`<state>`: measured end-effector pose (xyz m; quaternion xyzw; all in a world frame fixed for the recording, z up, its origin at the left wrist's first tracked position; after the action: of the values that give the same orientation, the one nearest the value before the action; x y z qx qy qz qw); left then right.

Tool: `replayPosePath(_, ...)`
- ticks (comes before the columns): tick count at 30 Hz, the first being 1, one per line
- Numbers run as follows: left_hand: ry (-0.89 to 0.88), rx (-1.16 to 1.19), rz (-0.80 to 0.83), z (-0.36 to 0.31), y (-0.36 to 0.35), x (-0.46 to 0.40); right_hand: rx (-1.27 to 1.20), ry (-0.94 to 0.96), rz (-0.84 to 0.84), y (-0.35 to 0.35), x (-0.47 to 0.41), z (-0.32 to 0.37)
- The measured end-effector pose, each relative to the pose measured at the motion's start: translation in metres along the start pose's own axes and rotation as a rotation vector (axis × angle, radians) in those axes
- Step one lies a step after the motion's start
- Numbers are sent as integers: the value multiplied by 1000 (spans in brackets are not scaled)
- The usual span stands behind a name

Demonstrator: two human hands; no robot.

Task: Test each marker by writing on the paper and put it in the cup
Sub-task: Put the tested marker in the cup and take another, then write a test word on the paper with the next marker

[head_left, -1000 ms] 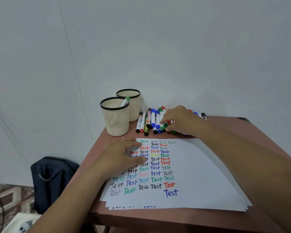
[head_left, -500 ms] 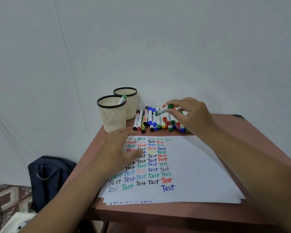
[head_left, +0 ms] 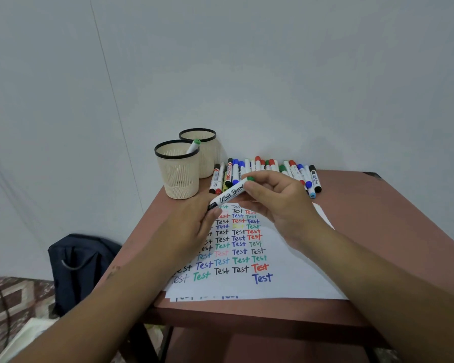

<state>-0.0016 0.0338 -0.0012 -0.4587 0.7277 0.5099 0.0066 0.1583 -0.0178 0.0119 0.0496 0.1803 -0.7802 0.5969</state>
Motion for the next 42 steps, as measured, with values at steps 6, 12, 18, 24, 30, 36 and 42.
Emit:
replayPosePath(6, -49, -64, 1, -4, 1, 2, -174, -209, 46, -23, 4, -25)
replayPosePath(12, 90, 99, 19, 11, 2, 2, 99, -69, 78, -21, 1, -9)
replayPosePath(18, 157, -239, 130, 3, -2, 2, 34, -54, -245, 55, -27, -2)
replayPosePath(24, 223, -292, 287, 12, -21, 0, 223, -106, -250, 85, -25, -28)
replayPosePath(30, 242, -311, 288, 14, -22, -3, 365, -129, -206, 81, -24, -33)
replayPosePath(36, 251, -309, 295, 9, -21, -3, 384, -126, -205, 82, -25, -34)
replayPosePath(42, 261, -286, 311, 8, -21, -2, 451, -133, -175, 79, -25, -35)
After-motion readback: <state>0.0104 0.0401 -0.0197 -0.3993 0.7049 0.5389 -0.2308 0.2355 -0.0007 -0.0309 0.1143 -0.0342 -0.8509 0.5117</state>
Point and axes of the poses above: each hand's wrist, its own x-axis away from the middle knuckle, its own y-axis out of the back of the hand, z = x × y, the point moved 9 cm from there along -x, towards the middle knuckle, and after that the axes turned 5 degrees about y, right-handed, at the moved point
